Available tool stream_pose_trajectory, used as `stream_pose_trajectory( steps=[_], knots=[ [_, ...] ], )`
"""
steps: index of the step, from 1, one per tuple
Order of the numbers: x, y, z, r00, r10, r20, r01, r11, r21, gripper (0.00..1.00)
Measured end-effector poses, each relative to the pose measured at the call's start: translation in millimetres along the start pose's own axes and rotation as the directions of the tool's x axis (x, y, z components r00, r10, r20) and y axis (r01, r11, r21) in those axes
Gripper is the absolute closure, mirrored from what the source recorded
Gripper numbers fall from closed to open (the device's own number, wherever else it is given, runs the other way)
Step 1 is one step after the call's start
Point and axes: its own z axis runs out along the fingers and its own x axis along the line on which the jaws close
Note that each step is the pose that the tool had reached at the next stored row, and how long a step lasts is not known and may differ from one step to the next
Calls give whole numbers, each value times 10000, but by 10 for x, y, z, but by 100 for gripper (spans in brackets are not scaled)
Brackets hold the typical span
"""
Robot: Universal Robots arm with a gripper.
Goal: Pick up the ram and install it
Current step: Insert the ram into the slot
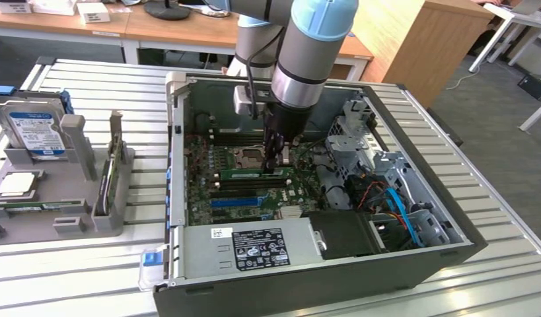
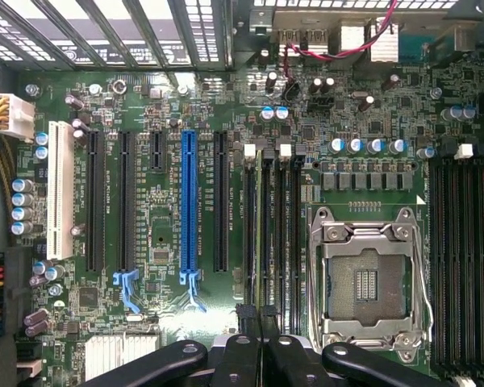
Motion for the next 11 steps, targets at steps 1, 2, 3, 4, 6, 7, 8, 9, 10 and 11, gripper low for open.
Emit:
stream_pose_trajectory(
  steps=[1, 2, 3, 4, 6, 7, 8, 9, 10, 11],
  knots=[
    [0, 0, 0, 10000, -11, 0, 11, 10000, 0, 88],
    [0, 0, 0, 10000, -21, 0, 21, 10000, 0, 88],
    [0, -1, 1, 10000, -33, 0, 33, 10000, 0, 88],
    [0, -1, 1, 10000, -48, -1, 48, 10000, 0, 88],
    [0, -1, 1, 10000, -79, -2, 79, 10000, -1, 88],
    [0, -1, 1, 10000, -96, -3, 96, 10000, -1, 88],
    [0, -1, 1, 9999, -113, -3, 113, 9999, -1, 88],
    [0, -1, 1, 9999, -126, -4, 126, 9999, -1, 88],
    [0, -1, 1, 9999, -138, -5, 138, 9999, -1, 88],
    [0, -1, 1, 9999, -143, -5, 143, 9999, -2, 88]
  ],
)
